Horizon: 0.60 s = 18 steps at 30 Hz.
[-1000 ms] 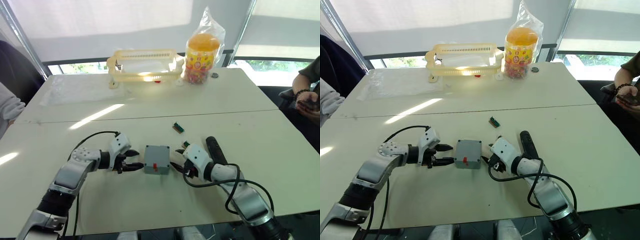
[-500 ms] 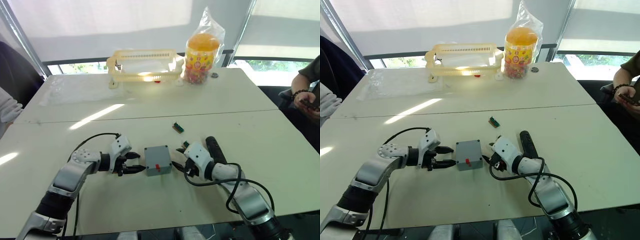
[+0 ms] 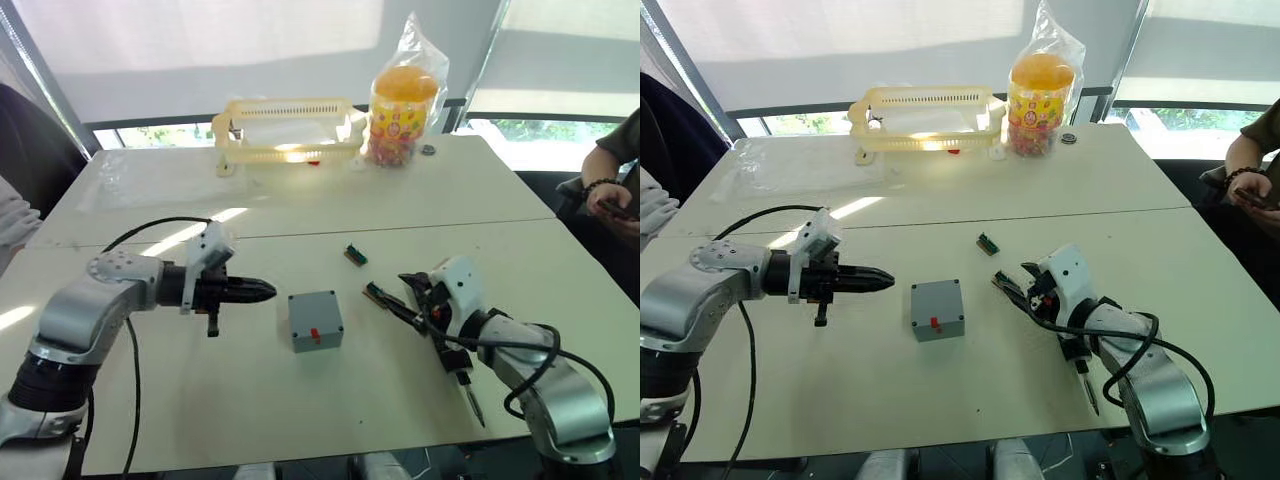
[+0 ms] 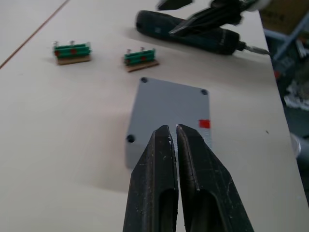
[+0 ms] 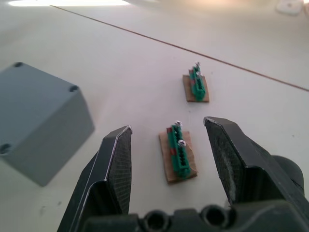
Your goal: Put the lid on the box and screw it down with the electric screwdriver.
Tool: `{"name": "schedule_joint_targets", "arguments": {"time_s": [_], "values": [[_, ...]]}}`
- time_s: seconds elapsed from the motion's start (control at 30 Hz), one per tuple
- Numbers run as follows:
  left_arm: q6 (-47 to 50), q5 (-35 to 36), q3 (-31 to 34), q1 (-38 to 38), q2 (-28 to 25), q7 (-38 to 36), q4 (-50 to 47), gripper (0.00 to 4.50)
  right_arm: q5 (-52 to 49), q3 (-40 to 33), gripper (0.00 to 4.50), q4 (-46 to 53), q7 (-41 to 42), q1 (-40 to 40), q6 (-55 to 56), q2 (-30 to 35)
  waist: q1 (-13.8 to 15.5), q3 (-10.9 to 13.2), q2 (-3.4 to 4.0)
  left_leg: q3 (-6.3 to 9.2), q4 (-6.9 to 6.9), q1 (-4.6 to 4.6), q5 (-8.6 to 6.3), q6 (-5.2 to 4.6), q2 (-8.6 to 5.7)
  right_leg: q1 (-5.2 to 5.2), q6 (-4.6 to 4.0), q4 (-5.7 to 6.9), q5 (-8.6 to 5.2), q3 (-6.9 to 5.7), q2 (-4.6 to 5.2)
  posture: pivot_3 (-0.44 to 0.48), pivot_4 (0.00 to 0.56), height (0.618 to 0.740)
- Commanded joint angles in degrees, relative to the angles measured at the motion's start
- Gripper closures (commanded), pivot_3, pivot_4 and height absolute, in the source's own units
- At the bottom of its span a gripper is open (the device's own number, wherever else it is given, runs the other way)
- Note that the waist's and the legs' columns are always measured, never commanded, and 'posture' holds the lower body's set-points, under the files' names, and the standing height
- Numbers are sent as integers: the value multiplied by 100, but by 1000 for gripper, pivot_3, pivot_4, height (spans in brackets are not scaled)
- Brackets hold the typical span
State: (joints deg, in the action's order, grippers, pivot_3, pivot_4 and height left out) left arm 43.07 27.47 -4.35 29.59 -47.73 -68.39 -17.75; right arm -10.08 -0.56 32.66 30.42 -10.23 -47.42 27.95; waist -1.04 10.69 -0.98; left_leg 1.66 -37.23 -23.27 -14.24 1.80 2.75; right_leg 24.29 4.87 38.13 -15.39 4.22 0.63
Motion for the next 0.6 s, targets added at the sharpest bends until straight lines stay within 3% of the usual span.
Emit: {"name": "schedule_joint_targets", "arguments": {"time_s": [0.03,0.17,0.3,0.6], "values": [[-195,-245,-247,117,-73,135,-272,4456,-4,60,1921,-200,-156,-212,-13,-48,0,0,0,0,1,0,0,0,0,0,0,0,0,0,-1,0,150,740],[-202,-238,-307,129,-38,250,-320,4456,-48,112,1921,-495,-234,-328,61,-127,-1,1,0,0,1,-3,0,0,0,4,0,0,0,0,-1,0,150,740],[-274,-254,-333,18,-49,317,-310,4500,-31,197,3164,-733,-266,-435,204,-145,-5,1,0,-1,2,-3,0,0,0,4,0,-1,0,1,-1,0,150,740],[-300,-245,-328,-78,-51,405,-275,4500,-59,280,3164,-1134,-278,-630,369,-244,-3,1,0,-1,2,-3,0,0,0,4,1,-1,0,1,-1,0,150,740]]}}
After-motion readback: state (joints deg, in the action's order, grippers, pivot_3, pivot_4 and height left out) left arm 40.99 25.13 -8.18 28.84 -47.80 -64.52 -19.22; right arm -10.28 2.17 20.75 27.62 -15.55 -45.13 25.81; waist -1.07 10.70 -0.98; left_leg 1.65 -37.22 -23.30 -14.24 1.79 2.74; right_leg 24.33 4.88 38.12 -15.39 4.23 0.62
